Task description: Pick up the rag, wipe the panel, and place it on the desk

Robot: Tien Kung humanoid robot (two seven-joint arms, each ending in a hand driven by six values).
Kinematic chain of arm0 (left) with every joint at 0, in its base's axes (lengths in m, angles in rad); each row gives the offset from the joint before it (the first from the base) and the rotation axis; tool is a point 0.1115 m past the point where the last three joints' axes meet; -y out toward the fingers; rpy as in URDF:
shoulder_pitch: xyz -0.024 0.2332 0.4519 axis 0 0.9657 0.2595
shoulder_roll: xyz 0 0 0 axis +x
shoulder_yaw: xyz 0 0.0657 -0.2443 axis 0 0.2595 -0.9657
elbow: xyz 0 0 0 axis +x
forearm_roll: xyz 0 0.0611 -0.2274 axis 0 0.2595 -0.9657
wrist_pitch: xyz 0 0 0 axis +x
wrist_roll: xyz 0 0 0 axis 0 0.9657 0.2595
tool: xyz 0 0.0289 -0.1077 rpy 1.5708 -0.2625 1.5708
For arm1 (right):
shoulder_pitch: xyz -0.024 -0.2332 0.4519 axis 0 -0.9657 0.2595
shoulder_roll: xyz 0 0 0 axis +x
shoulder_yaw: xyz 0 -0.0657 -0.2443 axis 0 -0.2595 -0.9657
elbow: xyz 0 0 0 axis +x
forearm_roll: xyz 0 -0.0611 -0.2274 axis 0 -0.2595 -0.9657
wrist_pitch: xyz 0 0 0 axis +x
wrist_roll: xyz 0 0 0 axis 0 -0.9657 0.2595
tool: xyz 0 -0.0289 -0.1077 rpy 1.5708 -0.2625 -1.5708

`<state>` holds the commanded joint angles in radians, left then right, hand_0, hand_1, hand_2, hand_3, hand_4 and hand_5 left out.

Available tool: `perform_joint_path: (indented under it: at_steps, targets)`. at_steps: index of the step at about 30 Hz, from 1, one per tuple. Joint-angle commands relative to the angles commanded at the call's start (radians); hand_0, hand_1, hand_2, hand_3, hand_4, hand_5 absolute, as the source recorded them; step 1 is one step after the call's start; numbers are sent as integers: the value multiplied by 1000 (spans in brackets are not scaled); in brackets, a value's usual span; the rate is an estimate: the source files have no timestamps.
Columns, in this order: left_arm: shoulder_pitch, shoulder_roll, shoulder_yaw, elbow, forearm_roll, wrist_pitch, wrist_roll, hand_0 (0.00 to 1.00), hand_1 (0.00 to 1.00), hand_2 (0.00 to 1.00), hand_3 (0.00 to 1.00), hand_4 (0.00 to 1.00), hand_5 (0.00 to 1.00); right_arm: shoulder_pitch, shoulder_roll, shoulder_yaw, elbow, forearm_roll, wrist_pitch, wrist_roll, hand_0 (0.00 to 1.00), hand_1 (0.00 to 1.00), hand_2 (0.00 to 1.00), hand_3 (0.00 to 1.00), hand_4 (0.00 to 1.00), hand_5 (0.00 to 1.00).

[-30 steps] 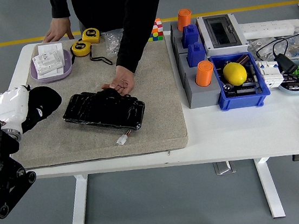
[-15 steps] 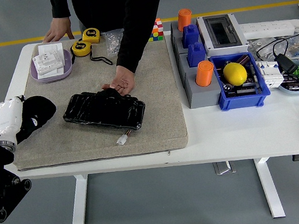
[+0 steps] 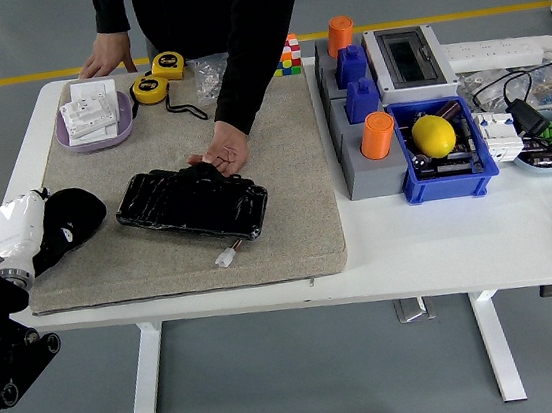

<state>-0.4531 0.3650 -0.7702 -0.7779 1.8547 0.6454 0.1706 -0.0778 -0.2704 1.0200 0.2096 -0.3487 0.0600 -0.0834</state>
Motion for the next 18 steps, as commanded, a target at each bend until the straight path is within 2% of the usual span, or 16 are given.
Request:
perform_joint_path:
  at_steps: [1, 4, 6, 7, 12, 13, 18]
  targets:
    - [-1, -1, 0, 1, -2, 0, -1, 392, 504, 565, 543, 644, 159, 0, 0, -1, 0, 0, 0, 0, 745, 691, 701, 623, 998, 554]
    - [-1, -4, -2, 2, -4, -3, -1, 392, 504, 565, 543, 644, 159, 0, 1, -1, 0, 1, 0, 0, 745, 691, 701, 623, 998, 554]
    - [-2, -5, 0, 5, -8, -21, -1, 392, 504, 565, 543, 644, 159, 0, 1, 0, -2, 2, 0, -1, 745, 691, 701, 623, 998, 554]
    - [-3, -5, 0, 6, -9, -29, 0, 467, 651, 723, 650, 848, 330, 0, 1, 1, -1, 1, 1, -1, 745, 690, 701, 623, 998, 552]
    - [-5, -5, 4, 9, -9, -59, 8, 467, 651, 723, 650, 848, 330, 2, 1, 4, -2, -1, 0, -1, 745, 690, 701, 623, 998, 552]
    - [-4, -5, 4, 9, -9, -62, 8, 506, 698, 757, 761, 936, 469, 2, 1, 4, -2, 0, 0, -1, 745, 691, 701, 622, 998, 552]
    - [-2, -4, 6, 9, -4, -85, 9, 506, 698, 757, 761, 936, 469, 2, 2, 6, -3, 0, 0, -1, 745, 691, 701, 622, 998, 552]
